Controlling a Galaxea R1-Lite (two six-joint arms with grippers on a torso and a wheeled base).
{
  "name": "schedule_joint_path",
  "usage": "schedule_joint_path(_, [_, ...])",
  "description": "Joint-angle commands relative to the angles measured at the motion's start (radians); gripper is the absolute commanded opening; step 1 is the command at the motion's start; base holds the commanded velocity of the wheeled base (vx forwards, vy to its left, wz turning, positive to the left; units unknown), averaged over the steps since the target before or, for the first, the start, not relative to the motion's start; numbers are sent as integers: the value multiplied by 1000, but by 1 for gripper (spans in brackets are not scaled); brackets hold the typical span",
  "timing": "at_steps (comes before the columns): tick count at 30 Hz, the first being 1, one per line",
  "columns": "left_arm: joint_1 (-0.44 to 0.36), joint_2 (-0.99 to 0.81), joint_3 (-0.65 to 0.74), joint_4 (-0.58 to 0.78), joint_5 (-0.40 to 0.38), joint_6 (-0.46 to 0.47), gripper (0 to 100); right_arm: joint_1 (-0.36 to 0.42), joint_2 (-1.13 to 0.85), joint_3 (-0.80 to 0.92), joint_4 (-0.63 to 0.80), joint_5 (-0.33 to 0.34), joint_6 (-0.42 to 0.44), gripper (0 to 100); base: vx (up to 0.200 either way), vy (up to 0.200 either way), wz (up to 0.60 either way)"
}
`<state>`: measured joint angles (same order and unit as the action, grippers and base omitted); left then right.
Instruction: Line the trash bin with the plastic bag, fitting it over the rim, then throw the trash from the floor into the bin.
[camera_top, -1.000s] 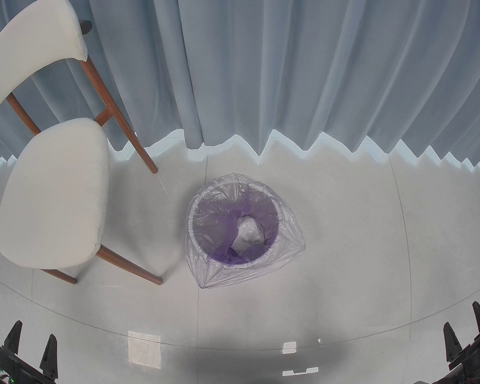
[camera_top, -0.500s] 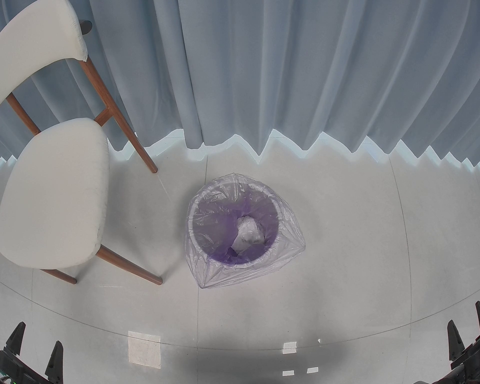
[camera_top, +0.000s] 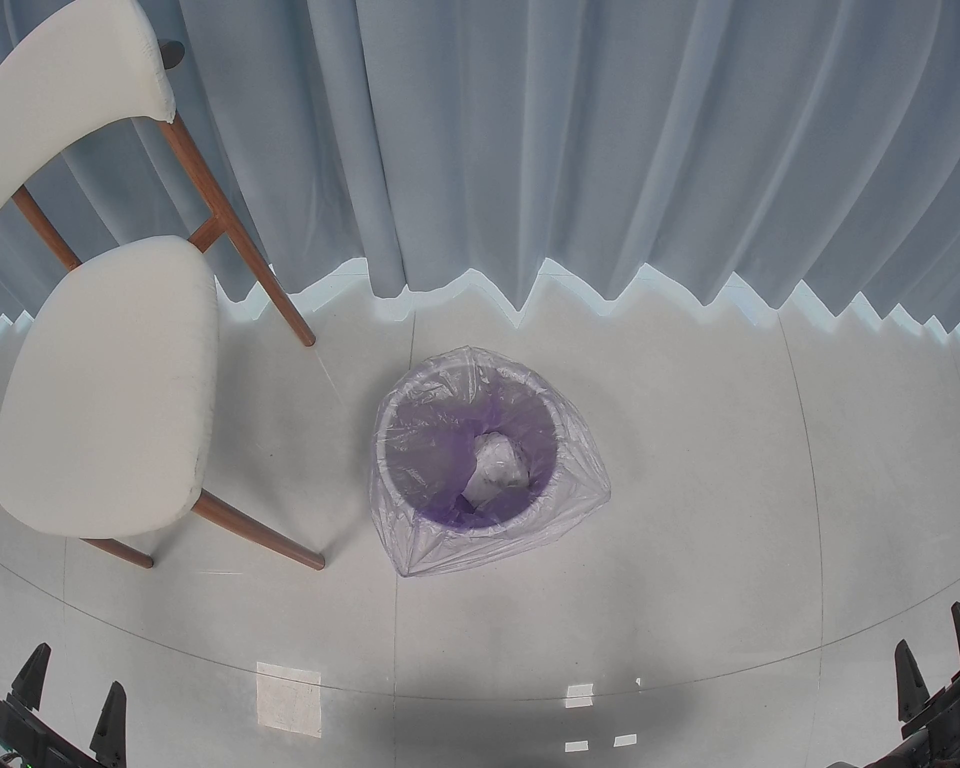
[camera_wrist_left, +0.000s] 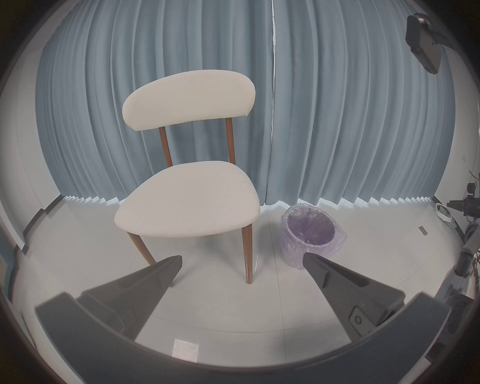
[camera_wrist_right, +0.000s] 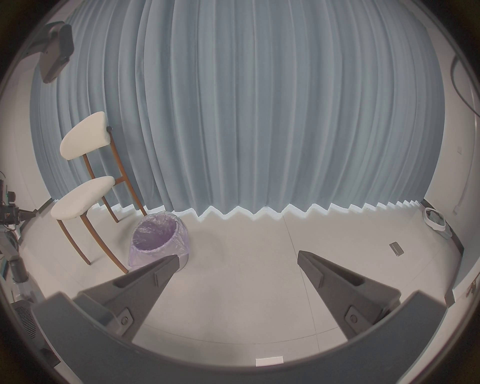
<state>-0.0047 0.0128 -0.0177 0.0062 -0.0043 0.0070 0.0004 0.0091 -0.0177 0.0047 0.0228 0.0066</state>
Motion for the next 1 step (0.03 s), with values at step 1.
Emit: schedule_joint_path(1, [0, 0, 16, 0, 0, 1, 100, 0, -9, 18, 0, 0, 0, 100, 0, 0, 0])
